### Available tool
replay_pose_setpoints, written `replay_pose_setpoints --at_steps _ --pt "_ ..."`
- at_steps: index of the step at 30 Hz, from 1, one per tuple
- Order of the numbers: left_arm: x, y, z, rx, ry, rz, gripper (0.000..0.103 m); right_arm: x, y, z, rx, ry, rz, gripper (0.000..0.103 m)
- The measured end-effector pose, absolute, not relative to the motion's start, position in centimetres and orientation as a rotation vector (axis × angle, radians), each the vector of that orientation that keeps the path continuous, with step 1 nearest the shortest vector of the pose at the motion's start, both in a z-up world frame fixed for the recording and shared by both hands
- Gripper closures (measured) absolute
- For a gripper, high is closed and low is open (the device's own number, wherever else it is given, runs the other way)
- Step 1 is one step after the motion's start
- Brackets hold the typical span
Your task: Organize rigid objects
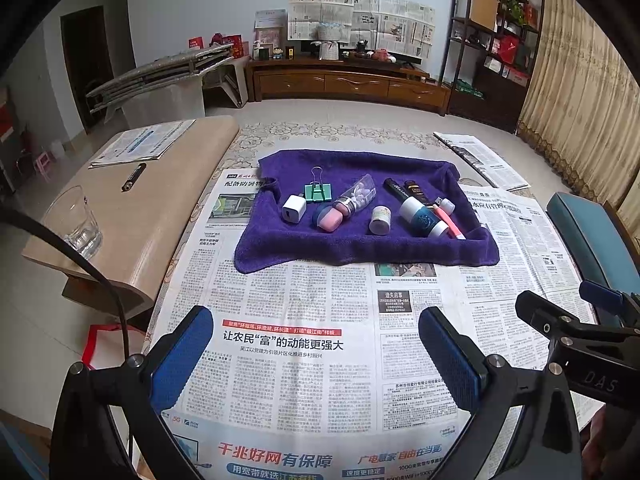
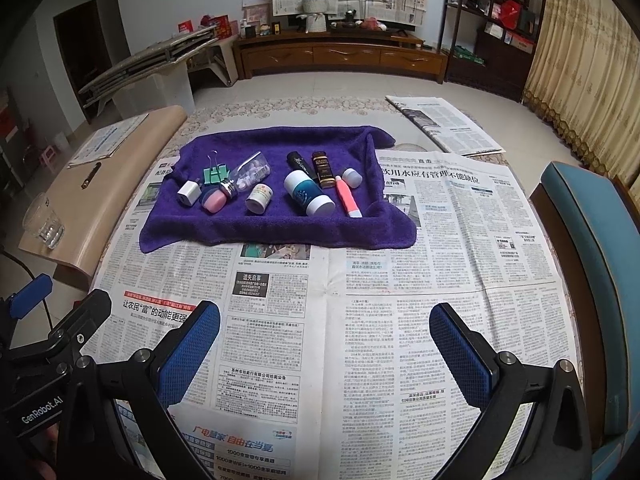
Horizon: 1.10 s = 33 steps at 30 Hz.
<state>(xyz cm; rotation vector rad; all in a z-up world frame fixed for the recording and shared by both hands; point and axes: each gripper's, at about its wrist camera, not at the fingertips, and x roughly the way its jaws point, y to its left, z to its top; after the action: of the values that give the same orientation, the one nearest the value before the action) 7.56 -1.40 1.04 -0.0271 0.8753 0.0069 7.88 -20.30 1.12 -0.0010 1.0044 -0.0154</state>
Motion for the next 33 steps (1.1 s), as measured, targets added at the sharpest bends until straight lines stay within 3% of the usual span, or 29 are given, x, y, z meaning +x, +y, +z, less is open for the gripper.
replay_pose_setpoints --at_steps 33 --pt "6.82 -2.20 0.78 -0.030 0.888 -0.005 0.000 7.65 -20.60 1.17 0.000 1.008 -0.018 0.000"
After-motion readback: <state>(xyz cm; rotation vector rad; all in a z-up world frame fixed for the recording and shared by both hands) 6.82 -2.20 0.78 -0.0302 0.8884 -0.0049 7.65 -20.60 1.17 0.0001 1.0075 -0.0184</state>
